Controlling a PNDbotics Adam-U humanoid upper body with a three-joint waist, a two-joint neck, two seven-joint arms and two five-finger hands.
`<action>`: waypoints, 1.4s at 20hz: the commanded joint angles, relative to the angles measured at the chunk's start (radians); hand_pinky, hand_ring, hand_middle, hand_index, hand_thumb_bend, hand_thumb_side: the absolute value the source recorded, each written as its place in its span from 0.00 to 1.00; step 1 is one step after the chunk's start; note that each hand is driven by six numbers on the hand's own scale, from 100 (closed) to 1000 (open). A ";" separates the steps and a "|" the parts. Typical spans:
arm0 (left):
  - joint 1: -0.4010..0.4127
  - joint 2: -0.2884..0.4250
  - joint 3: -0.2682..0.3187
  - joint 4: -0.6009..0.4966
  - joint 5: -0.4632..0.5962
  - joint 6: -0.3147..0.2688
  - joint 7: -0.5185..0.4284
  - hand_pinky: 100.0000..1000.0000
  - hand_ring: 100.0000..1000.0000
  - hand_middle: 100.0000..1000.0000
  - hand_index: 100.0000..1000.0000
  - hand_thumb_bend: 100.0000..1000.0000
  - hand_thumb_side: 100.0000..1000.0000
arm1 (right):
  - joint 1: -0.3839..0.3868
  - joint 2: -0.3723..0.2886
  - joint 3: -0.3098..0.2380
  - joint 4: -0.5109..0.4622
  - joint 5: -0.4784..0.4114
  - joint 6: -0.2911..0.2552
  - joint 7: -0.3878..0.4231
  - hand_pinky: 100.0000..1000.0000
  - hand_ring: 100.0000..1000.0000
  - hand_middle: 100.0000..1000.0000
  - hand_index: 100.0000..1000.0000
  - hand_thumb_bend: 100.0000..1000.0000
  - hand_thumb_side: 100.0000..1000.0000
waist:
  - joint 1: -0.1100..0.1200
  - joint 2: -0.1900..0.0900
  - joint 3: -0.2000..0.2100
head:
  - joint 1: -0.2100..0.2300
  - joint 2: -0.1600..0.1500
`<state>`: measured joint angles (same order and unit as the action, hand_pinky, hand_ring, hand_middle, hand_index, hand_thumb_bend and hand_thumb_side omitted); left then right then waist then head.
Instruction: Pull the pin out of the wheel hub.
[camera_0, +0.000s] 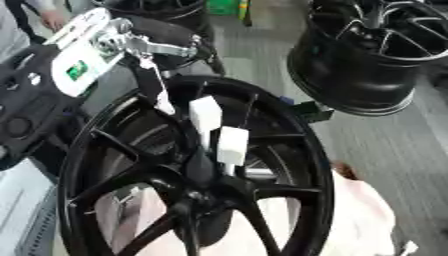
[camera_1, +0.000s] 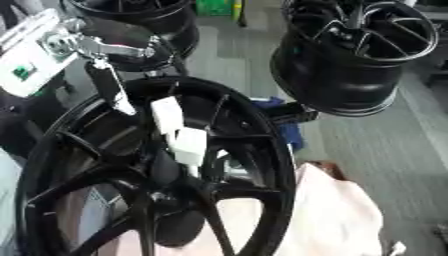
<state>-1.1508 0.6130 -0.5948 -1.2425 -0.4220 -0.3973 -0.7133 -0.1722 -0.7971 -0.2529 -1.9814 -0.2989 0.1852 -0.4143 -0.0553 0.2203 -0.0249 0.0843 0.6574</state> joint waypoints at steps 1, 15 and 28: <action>-0.023 0.004 -0.009 -0.002 0.012 -0.202 -0.194 0.86 0.85 0.75 0.88 0.54 0.09 | -0.007 -0.020 -0.019 -0.003 -0.009 0.005 -0.010 0.74 0.68 0.65 0.76 0.00 0.63 | 0.003 -0.014 -0.003 | 0.005 -0.006; -0.017 0.007 -0.043 -0.002 0.046 -0.190 -0.194 0.83 0.80 0.67 0.79 0.34 0.00 | 0.005 0.003 -0.029 0.013 -0.041 0.031 -0.054 0.73 0.67 0.65 0.75 0.00 0.64 | 0.006 -0.015 -0.005 | 0.019 0.002; -0.013 0.012 -0.071 -0.029 0.079 -0.183 -0.194 0.83 0.81 0.72 0.83 0.45 0.00 | -0.019 0.011 -0.027 0.047 -0.053 0.055 -0.061 0.73 0.67 0.64 0.74 0.00 0.65 | 0.006 -0.017 -0.008 | 0.023 0.006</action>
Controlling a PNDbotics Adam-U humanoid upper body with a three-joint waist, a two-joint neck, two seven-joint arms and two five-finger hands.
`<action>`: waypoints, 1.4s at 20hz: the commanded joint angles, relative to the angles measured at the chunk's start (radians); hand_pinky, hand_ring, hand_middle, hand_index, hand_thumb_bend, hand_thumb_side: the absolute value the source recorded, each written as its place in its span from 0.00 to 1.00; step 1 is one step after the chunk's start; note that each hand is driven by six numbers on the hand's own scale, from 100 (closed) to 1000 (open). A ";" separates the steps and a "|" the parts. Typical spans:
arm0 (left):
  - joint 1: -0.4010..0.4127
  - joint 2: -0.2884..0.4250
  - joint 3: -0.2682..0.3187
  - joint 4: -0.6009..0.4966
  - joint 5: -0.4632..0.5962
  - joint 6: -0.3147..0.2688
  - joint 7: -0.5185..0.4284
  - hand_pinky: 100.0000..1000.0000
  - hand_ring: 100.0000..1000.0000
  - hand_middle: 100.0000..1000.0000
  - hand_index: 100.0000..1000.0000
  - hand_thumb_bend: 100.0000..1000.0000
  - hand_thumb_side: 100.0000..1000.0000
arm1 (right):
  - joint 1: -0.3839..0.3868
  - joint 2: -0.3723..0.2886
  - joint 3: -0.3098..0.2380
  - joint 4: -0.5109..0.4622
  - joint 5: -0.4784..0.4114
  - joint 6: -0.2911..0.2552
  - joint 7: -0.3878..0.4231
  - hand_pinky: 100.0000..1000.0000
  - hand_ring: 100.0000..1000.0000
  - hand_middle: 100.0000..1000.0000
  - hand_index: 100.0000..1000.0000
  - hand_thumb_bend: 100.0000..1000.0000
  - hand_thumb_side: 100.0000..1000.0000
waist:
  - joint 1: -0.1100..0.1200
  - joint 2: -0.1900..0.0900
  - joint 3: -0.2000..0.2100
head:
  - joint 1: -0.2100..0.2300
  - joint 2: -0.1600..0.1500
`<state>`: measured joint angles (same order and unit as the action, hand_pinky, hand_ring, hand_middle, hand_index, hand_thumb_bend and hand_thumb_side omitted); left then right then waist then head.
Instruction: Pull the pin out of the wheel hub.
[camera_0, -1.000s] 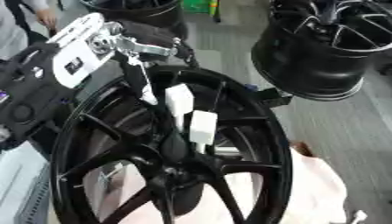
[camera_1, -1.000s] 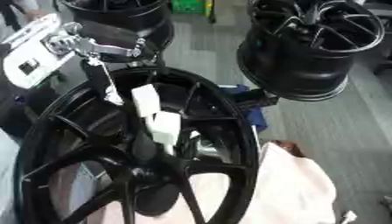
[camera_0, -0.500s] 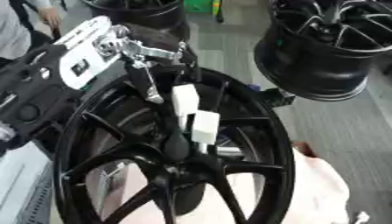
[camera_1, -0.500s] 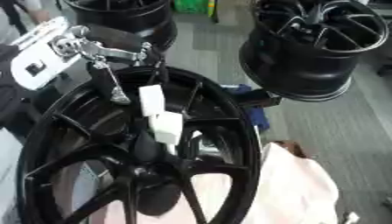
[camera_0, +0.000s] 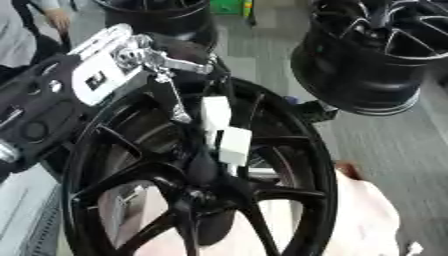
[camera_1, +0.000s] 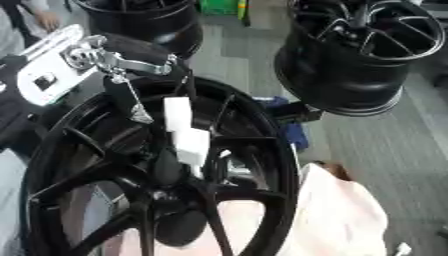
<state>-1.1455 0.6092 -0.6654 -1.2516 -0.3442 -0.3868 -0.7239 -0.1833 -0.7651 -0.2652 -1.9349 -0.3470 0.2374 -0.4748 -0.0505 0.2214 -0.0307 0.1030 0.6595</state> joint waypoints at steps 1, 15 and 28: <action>-0.019 0.017 -0.003 -0.021 -0.002 -0.200 -0.183 0.83 0.82 0.72 0.83 0.46 0.00 | -0.007 -0.020 -0.015 0.002 -0.006 0.004 -0.001 0.72 0.66 0.64 0.74 0.00 0.65 | 0.001 -0.019 -0.002 | 0.005 0.004; -0.029 0.015 0.003 -0.021 -0.009 -0.233 -0.183 0.82 0.80 0.65 0.78 0.41 0.00 | 0.003 -0.006 -0.019 0.016 -0.024 0.016 -0.013 0.71 0.66 0.64 0.73 0.00 0.67 | 0.005 -0.025 -0.003 | 0.007 0.006; -0.032 0.021 -0.030 -0.064 0.033 -0.207 -0.183 0.82 0.81 0.71 0.80 0.44 0.00 | 0.010 0.006 -0.022 0.026 -0.040 0.036 -0.024 0.71 0.66 0.63 0.73 0.00 0.68 | 0.006 -0.027 -0.002 | 0.004 0.008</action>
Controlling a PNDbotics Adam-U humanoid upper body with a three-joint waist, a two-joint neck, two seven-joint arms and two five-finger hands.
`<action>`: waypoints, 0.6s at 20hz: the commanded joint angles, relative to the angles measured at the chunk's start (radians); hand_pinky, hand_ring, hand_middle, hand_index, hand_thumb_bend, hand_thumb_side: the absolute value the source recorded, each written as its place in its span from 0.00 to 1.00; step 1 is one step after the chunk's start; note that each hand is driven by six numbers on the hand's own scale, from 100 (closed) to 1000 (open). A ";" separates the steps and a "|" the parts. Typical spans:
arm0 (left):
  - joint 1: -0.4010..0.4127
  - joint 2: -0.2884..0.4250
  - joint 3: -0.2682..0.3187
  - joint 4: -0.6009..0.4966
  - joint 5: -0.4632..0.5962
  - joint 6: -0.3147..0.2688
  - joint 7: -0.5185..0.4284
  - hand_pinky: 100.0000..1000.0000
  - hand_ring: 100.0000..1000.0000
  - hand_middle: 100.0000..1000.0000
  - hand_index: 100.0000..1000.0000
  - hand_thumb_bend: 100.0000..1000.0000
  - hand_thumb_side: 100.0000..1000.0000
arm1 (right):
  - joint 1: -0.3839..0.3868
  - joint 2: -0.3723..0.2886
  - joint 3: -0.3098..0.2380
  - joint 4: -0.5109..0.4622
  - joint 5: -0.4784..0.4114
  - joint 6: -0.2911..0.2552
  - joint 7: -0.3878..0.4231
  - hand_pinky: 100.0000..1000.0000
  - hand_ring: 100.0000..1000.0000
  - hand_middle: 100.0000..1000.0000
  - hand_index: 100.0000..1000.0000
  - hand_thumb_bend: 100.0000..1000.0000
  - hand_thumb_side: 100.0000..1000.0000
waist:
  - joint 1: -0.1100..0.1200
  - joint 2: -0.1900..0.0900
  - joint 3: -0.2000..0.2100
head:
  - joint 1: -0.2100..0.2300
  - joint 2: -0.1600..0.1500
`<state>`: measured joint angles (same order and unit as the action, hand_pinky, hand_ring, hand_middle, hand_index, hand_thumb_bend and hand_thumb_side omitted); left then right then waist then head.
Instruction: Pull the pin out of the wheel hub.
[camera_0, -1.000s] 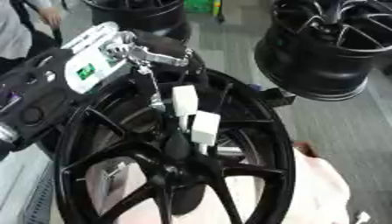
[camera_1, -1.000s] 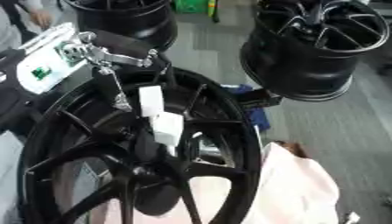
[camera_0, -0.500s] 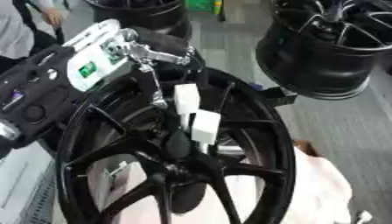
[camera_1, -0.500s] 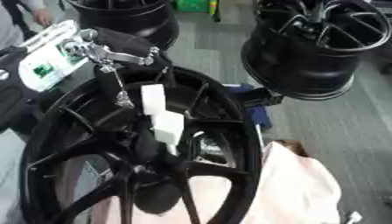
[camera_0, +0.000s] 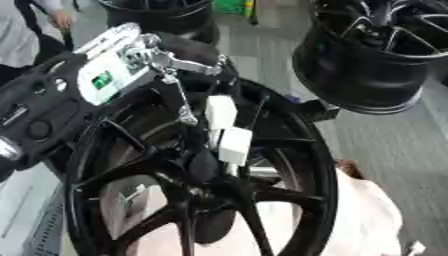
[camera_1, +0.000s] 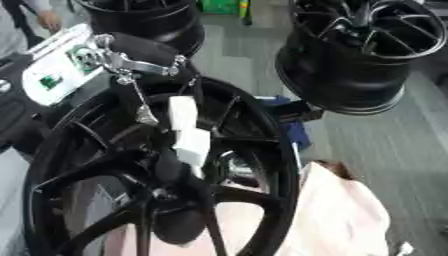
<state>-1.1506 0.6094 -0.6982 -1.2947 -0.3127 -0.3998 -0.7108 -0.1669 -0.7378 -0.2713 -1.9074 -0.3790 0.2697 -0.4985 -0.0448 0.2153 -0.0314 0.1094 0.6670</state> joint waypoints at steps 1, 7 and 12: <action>-0.026 0.021 0.000 -0.022 -0.001 -0.196 -0.196 0.82 0.81 0.71 0.81 0.44 0.00 | -0.005 -0.019 -0.016 -0.001 -0.010 0.005 0.000 0.71 0.66 0.63 0.73 0.00 0.68 | 0.000 -0.021 -0.002 | -0.002 0.000; -0.026 0.024 -0.009 -0.024 -0.008 -0.210 -0.196 0.83 0.83 0.74 0.82 0.47 0.00 | -0.001 -0.012 -0.021 0.001 -0.020 0.007 -0.006 0.71 0.65 0.63 0.73 0.00 0.68 | 0.001 -0.023 -0.002 | -0.001 0.001; -0.028 0.028 -0.008 -0.026 -0.019 -0.210 -0.196 0.81 0.80 0.66 0.80 0.42 0.00 | 0.003 -0.005 -0.022 0.003 -0.027 0.010 -0.009 0.70 0.65 0.63 0.73 0.00 0.69 | 0.001 -0.024 0.000 | 0.000 0.001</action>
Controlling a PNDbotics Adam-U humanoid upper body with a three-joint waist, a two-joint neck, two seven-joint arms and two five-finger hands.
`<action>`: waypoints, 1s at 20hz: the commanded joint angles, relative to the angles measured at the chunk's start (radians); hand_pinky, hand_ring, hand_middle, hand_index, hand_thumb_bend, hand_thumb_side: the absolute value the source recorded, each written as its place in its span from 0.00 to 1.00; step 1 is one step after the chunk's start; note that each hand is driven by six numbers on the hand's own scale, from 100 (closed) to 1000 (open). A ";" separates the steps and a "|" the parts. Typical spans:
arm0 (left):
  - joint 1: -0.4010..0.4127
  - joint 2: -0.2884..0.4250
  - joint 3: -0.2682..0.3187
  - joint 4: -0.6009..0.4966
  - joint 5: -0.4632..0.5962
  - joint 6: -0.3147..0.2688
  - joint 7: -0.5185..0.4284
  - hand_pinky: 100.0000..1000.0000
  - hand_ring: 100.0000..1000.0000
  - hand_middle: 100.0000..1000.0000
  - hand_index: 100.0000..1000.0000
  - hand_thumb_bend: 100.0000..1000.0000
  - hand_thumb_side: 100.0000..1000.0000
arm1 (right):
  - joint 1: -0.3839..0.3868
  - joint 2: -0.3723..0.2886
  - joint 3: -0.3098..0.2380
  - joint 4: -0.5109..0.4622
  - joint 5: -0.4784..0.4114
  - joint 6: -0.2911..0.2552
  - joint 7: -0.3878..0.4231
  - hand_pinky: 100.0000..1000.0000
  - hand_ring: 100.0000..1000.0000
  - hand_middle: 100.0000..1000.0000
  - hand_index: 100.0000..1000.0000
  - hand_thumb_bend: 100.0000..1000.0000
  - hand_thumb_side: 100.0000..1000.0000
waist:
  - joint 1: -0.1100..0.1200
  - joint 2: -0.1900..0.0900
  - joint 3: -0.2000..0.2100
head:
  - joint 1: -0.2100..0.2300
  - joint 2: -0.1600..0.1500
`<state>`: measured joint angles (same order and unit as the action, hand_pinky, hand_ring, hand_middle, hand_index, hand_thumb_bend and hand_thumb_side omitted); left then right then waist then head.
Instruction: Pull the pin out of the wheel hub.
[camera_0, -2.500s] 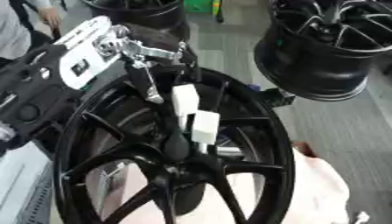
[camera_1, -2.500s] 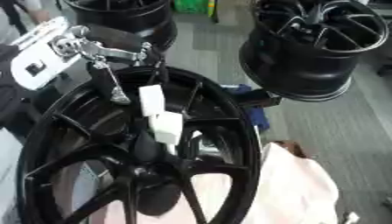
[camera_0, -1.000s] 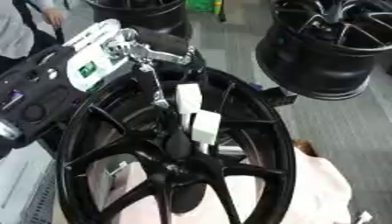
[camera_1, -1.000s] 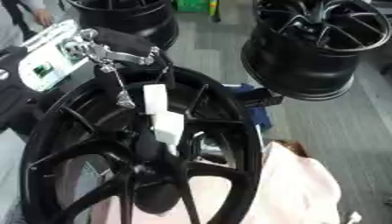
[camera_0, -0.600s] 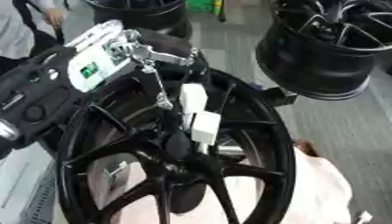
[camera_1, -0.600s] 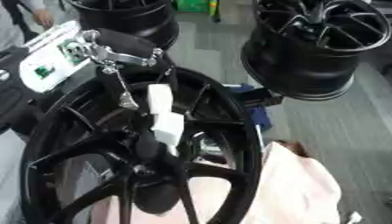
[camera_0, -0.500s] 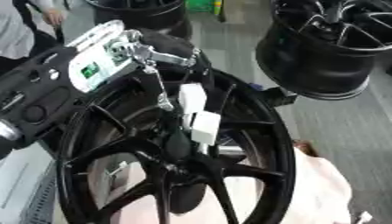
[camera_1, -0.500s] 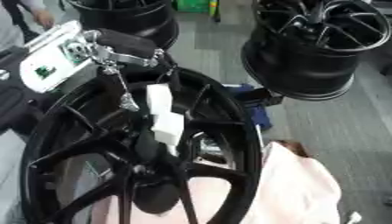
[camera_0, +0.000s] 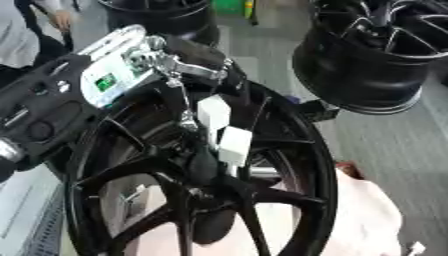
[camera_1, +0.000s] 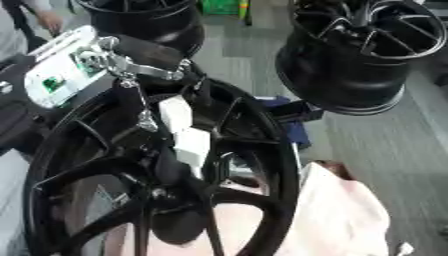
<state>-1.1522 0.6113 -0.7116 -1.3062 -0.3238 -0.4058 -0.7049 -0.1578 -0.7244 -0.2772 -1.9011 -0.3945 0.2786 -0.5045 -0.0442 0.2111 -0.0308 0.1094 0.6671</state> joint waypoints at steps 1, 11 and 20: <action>-0.026 0.026 0.005 -0.012 -0.012 -0.201 -0.202 0.80 0.78 0.65 0.80 0.40 0.00 | -0.005 -0.018 -0.016 -0.003 -0.013 0.001 -0.004 0.70 0.65 0.63 0.73 0.00 0.69 | 0.001 -0.020 0.000 | 0.000 0.001; -0.028 0.021 0.031 0.006 -0.050 -0.184 -0.202 0.77 0.73 0.58 0.79 0.40 0.00 | 0.003 -0.010 -0.015 0.001 -0.017 0.003 -0.002 0.71 0.65 0.63 0.73 0.00 0.70 | -0.002 -0.020 0.003 | -0.003 0.000; -0.027 0.016 0.032 0.015 -0.050 -0.175 -0.202 0.75 0.70 0.52 0.71 0.34 0.00 | 0.009 -0.003 -0.020 0.003 -0.019 0.002 -0.009 0.71 0.66 0.62 0.73 0.00 0.70 | -0.004 -0.021 0.001 | -0.005 -0.001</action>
<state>-1.1528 0.6148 -0.6979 -1.2871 -0.3722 -0.3930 -0.7177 -0.1457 -0.7033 -0.2784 -1.8948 -0.4105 0.2806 -0.5100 -0.0466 0.2098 -0.0276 0.1065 0.6671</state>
